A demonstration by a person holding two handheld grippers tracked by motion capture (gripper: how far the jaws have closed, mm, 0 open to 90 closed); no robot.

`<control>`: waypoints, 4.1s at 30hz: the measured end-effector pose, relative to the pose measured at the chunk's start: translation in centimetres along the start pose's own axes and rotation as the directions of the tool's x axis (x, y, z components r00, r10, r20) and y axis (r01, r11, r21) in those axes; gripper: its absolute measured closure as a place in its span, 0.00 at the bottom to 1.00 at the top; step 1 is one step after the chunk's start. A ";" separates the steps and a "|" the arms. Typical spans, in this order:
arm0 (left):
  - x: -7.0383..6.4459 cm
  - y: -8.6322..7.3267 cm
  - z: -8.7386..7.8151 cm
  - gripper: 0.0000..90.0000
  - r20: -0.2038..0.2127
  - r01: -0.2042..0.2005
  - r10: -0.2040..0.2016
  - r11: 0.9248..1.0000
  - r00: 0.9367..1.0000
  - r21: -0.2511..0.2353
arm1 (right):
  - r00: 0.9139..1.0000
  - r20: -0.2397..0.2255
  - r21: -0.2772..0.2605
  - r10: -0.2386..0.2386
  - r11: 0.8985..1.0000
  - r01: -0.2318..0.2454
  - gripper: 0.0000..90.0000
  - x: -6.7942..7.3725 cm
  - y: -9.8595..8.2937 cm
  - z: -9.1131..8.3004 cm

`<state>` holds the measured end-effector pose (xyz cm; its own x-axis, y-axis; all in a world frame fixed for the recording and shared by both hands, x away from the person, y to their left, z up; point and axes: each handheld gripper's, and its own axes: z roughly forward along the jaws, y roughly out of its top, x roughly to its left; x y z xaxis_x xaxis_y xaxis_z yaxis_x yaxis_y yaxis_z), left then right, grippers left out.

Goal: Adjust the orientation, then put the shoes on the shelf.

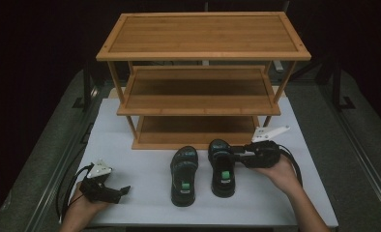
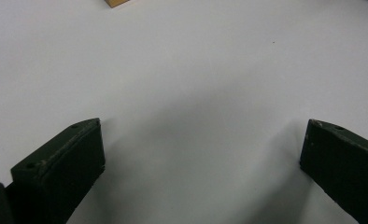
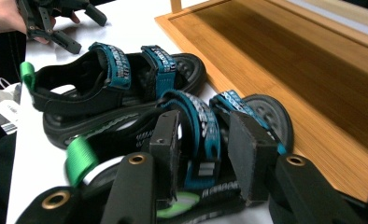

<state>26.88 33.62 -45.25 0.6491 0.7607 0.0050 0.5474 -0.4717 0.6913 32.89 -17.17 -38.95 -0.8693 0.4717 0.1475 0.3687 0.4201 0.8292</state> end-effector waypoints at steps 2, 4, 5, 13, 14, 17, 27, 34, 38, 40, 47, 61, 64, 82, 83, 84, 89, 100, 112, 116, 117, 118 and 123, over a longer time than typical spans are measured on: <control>0.0 0.0 0.0 0.00 0.000 0.000 0.000 1.000 1.000 0.000 | 1.000 -0.012 0.009 -0.001 1.000 0.001 0.69 -0.3 0.2 0.8; 0.0 0.0 0.0 0.00 0.000 0.001 -0.001 1.000 1.000 0.000 | 0.999 -0.035 0.013 0.004 1.000 -0.004 0.69 -0.3 0.3 1.4; 0.0 0.0 0.0 0.00 0.000 0.001 -0.001 1.000 1.000 0.000 | 0.999 -0.042 0.018 0.007 1.000 -0.006 0.69 -0.3 0.3 1.6; 0.0 0.0 0.0 0.00 0.000 0.000 0.000 1.000 1.000 0.001 | 0.999 -0.045 0.034 0.005 0.999 -0.003 0.76 -0.2 0.2 2.2; 0.0 0.0 0.0 0.00 0.000 0.000 0.000 1.000 1.000 0.000 | 0.999 -0.041 0.029 0.001 1.000 0.000 0.76 -0.1 0.3 2.2; 0.0 0.0 0.0 0.00 0.000 0.000 0.000 1.000 1.000 0.001 | 0.999 -0.054 0.031 -0.006 1.000 0.007 0.76 0.3 0.5 2.1; 0.0 0.0 0.0 0.00 0.000 0.000 0.000 1.000 1.000 0.001 | 0.994 -0.094 0.049 -0.050 0.997 0.055 0.76 2.4 1.2 3.6; 0.0 0.1 0.0 0.00 0.001 -0.004 0.004 1.000 1.000 0.003 | 0.996 -0.073 0.044 -0.053 0.997 0.056 0.61 2.6 1.0 3.6; -0.2 0.4 0.0 0.00 0.003 -0.001 0.001 1.000 1.000 0.013 | 0.998 -0.056 0.017 -0.037 0.999 0.038 0.57 2.5 1.0 2.5; -0.4 0.6 -0.1 0.06 0.017 -0.005 0.005 1.000 1.000 0.004 | 0.998 -0.047 0.017 -0.029 0.999 0.030 0.56 2.4 0.7 2.0; -1.7 2.2 -0.2 0.16 0.072 -0.008 0.010 1.000 0.997 -0.025 | 0.999 -0.027 0.022 -0.025 0.999 0.025 0.54 2.4 0.3 1.1; -4.5 8.1 -0.2 0.23 0.212 -0.069 0.095 0.990 0.973 -0.126 | 0.999 -0.024 0.026 -0.035 0.999 0.036 0.54 2.7 0.4 1.1; -5.2 9.4 0.0 0.24 0.232 -0.094 0.123 0.987 0.965 -0.132 | 0.999 -0.027 0.027 -0.036 0.999 0.037 0.54 2.7 0.4 1.2; -8.8 13.9 3.4 0.40 0.313 -0.227 0.263 0.963 0.913 -0.146 | 0.998 -0.032 0.061 -0.051 0.997 0.053 0.59 3.1 0.4 2.3; -8.9 13.9 3.5 0.40 0.319 -0.230 0.266 0.962 0.910 -0.144 | 0.998 -0.032 0.061 -0.051 0.997 0.053 0.59 3.1 0.4 2.3; -9.1 13.9 3.7 0.42 0.322 -0.232 0.267 0.962 0.908 -0.143 | 0.998 -0.034 0.063 -0.051 0.997 0.053 0.60 3.1 0.4 2.3; -9.4 13.7 4.3 0.55 0.319 -0.265 0.288 0.957 0.903 -0.114 | 0.998 -0.047 0.078 -0.041 0.996 0.044 0.66 2.9 0.2 2.8; -10.1 13.6 4.4 0.77 0.286 -0.305 0.320 0.947 0.903 -0.098 | 0.998 -0.049 0.074 -0.042 0.996 0.045 0.76 3.2 0.0 3.1; -10.0 14.6 3.9 0.80 0.216 -0.268 0.295 0.952 0.931 -0.147 | 0.999 0.010 0.018 -0.042 0.999 0.042 0.78 3.1 1.1 2.4; -9.7 15.3 3.7 0.80 0.199 -0.256 0.288 0.951 0.937 -0.172 | 0.999 0.037 -0.013 -0.031 0.999 0.031 0.78 2.7 1.8 2.0; -9.6 15.6 3.6 0.80 0.198 -0.250 0.284 0.951 0.938 -0.179 | 0.999 0.043 -0.020 -0.032 0.999 0.033 0.78 2.5 1.9 2.0; -9.4 15.8 3.6 0.80 0.194 -0.243 0.278 0.952 0.941 -0.185 | 0.998 0.051 -0.027 -0.031 0.999 0.033 0.78 2.4 2.1 2.0; -8.6 16.7 4.1 0.80 0.165 -0.222 0.259 0.951 0.952 -0.213 | 0.994 0.103 -0.044 -0.024 0.999 0.029 0.78 1.5 2.8 2.3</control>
<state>32.63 17.36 -36.70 0.8467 0.5281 0.0648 0.2638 -0.5226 0.8107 33.37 -13.43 -37.62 -0.8393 0.5389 0.0710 0.3285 0.3989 0.8562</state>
